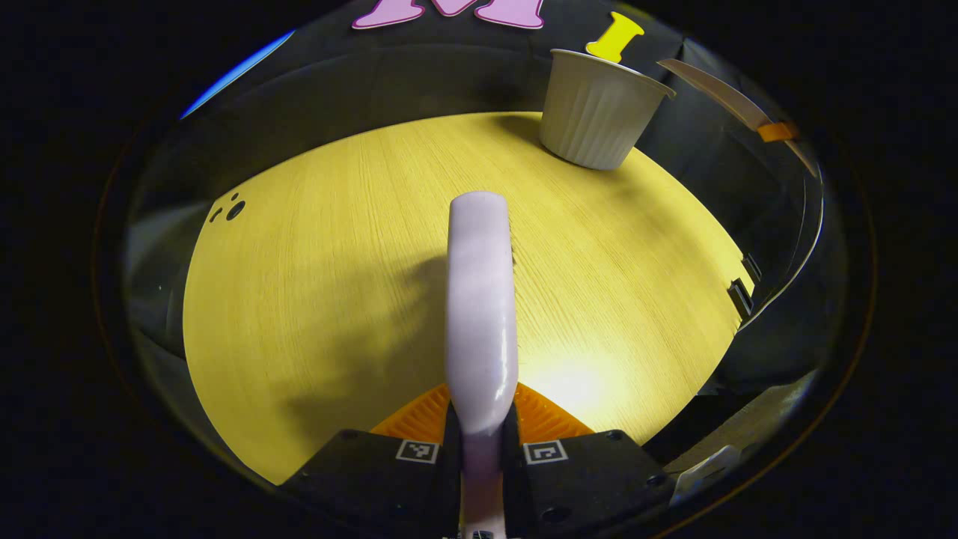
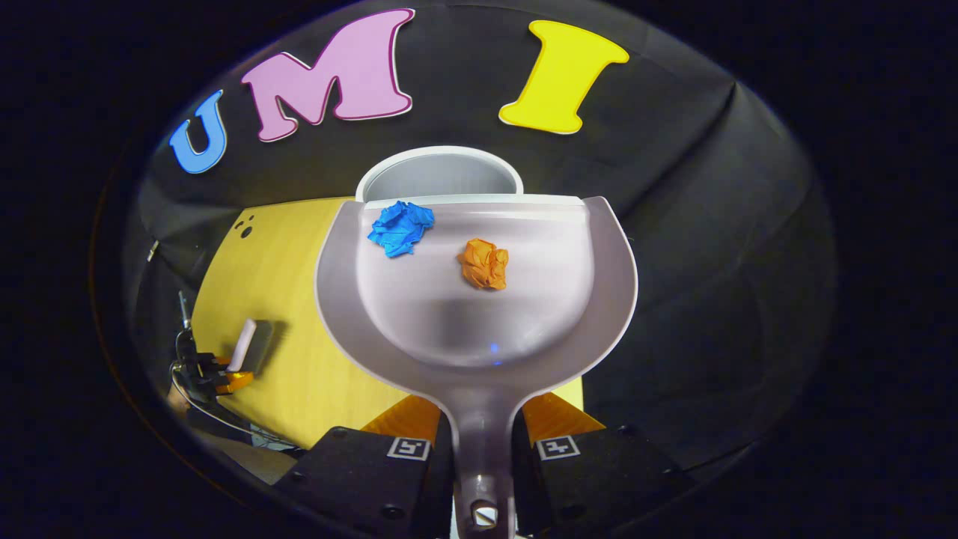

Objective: Pick up the small broom and dustpan from the desktop, sweep the trash into the dustpan with the broom, and then empty the trash into the garbage bin.

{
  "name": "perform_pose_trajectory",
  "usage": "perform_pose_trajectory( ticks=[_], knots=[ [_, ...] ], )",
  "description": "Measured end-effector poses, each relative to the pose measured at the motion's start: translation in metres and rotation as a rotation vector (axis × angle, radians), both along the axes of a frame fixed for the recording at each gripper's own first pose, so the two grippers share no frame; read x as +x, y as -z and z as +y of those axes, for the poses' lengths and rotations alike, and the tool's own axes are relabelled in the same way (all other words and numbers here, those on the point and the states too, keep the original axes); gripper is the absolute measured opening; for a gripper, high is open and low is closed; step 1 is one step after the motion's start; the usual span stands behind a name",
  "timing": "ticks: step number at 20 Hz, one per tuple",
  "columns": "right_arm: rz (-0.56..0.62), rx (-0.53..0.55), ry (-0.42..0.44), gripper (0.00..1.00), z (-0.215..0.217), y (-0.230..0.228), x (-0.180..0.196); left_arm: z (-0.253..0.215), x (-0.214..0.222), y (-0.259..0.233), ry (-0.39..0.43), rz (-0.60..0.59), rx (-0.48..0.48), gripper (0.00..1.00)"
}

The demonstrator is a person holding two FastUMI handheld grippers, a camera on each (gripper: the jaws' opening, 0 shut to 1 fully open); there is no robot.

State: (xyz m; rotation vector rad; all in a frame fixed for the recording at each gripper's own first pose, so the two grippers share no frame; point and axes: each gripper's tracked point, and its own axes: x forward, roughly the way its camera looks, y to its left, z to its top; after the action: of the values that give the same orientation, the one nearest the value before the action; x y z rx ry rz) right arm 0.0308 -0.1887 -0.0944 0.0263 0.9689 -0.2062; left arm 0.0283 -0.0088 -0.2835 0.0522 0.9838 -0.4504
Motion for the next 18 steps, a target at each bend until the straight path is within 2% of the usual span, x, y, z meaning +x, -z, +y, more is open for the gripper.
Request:
perform_pose_trajectory(
  ticks=[3, 7, 13, 16, 17, 18],
  knots=[
    [0.039, -0.091, -0.023, 0.36, -0.023, -0.009, 0.032, 0.002, -0.002, 0.002, -0.012, 0.003, -0.008, 0.27],
    [0.124, -0.175, -0.066, 0.36, -0.043, -0.019, 0.056, 0.004, -0.005, 0.005, -0.026, 0.012, -0.023, 0.27],
    [0.335, -0.335, -0.209, 0.36, -0.063, -0.021, 0.069, 0.007, -0.009, 0.008, -0.039, 0.022, -0.024, 0.27],
    [0.383, -0.425, -0.263, 0.36, -0.072, -0.03, 0.076, 0.009, -0.009, 0.009, -0.042, 0.018, -0.016, 0.27],
    [0.399, -0.465, -0.282, 0.39, -0.075, -0.035, 0.078, 0.009, -0.009, 0.009, -0.045, 0.016, -0.013, 0.27],
    [0.417, -0.498, -0.3, 0.36, -0.077, -0.037, 0.081, 0.01, -0.009, 0.009, -0.048, 0.016, -0.012, 0.27]
  ],
)
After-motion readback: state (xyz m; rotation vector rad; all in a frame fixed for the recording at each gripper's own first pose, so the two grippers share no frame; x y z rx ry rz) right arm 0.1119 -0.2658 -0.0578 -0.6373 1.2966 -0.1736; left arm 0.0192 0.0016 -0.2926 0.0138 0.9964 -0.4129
